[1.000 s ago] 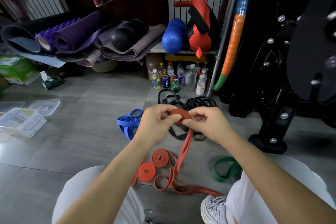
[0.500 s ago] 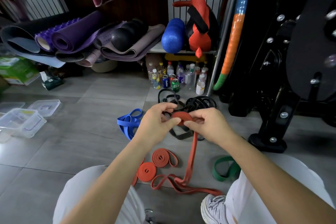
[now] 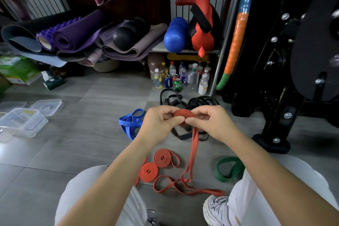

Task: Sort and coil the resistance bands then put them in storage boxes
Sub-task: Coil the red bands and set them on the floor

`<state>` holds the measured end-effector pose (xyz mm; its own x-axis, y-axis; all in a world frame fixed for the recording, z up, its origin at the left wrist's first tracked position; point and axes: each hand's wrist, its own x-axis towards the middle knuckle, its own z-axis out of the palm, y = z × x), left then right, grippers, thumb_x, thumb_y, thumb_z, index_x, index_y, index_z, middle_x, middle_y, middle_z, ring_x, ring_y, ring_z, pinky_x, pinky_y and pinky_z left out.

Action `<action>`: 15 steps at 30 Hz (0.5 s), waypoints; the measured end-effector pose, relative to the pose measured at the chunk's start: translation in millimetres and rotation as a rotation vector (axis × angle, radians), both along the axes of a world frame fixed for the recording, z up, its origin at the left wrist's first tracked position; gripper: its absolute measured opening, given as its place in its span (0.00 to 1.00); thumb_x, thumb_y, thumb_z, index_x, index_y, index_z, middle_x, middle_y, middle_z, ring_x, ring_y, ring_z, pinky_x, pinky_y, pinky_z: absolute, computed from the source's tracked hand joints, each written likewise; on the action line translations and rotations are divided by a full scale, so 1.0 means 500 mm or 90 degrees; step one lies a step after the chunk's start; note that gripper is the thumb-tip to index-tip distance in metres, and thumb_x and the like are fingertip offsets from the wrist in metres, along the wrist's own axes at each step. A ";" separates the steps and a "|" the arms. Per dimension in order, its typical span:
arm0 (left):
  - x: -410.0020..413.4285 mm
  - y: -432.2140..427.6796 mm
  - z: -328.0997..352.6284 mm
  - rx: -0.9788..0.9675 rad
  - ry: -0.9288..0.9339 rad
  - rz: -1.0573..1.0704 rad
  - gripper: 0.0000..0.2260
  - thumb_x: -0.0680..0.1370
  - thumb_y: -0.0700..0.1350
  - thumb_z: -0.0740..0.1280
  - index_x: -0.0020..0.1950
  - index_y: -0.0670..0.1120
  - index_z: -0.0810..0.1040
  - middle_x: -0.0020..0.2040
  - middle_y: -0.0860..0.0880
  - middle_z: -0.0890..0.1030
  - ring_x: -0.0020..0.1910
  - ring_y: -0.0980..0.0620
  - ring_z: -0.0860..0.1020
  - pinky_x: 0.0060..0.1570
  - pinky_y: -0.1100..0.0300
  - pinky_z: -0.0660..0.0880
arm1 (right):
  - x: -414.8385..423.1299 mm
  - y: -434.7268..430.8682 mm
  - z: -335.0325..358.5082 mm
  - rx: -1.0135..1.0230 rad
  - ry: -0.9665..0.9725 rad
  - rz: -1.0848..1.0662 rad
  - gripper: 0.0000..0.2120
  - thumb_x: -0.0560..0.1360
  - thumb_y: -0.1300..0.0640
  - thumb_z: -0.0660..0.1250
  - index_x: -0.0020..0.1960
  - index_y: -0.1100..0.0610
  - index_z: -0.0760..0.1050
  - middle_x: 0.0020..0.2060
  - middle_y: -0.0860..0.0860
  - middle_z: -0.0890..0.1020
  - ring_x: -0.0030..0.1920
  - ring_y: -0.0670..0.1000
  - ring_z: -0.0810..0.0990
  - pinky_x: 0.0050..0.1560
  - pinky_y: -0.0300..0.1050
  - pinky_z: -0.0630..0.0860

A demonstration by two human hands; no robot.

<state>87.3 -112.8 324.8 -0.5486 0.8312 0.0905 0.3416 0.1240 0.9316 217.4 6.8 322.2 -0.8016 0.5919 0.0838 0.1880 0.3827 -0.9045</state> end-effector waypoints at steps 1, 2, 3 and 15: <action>0.001 -0.001 0.002 0.022 -0.045 0.000 0.13 0.73 0.38 0.71 0.42 0.58 0.81 0.36 0.54 0.83 0.36 0.55 0.80 0.36 0.66 0.76 | -0.001 0.001 0.000 -0.015 0.006 0.000 0.08 0.68 0.60 0.75 0.41 0.47 0.81 0.37 0.50 0.85 0.39 0.48 0.84 0.47 0.48 0.81; 0.000 -0.001 0.002 0.047 -0.089 0.005 0.12 0.74 0.38 0.70 0.43 0.57 0.81 0.36 0.53 0.84 0.36 0.56 0.79 0.35 0.67 0.75 | -0.001 0.000 -0.002 -0.023 0.005 0.003 0.08 0.68 0.60 0.75 0.41 0.47 0.81 0.38 0.51 0.85 0.40 0.49 0.84 0.48 0.48 0.81; -0.001 -0.002 0.003 0.074 -0.143 0.011 0.10 0.74 0.39 0.70 0.45 0.55 0.82 0.37 0.52 0.84 0.36 0.55 0.79 0.36 0.66 0.76 | -0.003 -0.002 -0.003 -0.034 0.007 0.008 0.09 0.68 0.60 0.75 0.41 0.47 0.81 0.38 0.50 0.85 0.41 0.50 0.84 0.48 0.47 0.81; 0.003 0.001 -0.003 -0.046 -0.104 0.002 0.09 0.75 0.41 0.70 0.52 0.50 0.76 0.50 0.49 0.81 0.45 0.55 0.81 0.43 0.64 0.79 | -0.001 -0.001 -0.019 0.058 -0.028 -0.046 0.06 0.69 0.59 0.74 0.43 0.49 0.83 0.32 0.47 0.83 0.33 0.43 0.80 0.42 0.46 0.80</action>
<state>88.8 -112.5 323.2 -0.5538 0.8305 -0.0599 0.1855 0.1932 0.9635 216.7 6.5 312.8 -0.7609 0.6403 0.1056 0.2566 0.4463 -0.8573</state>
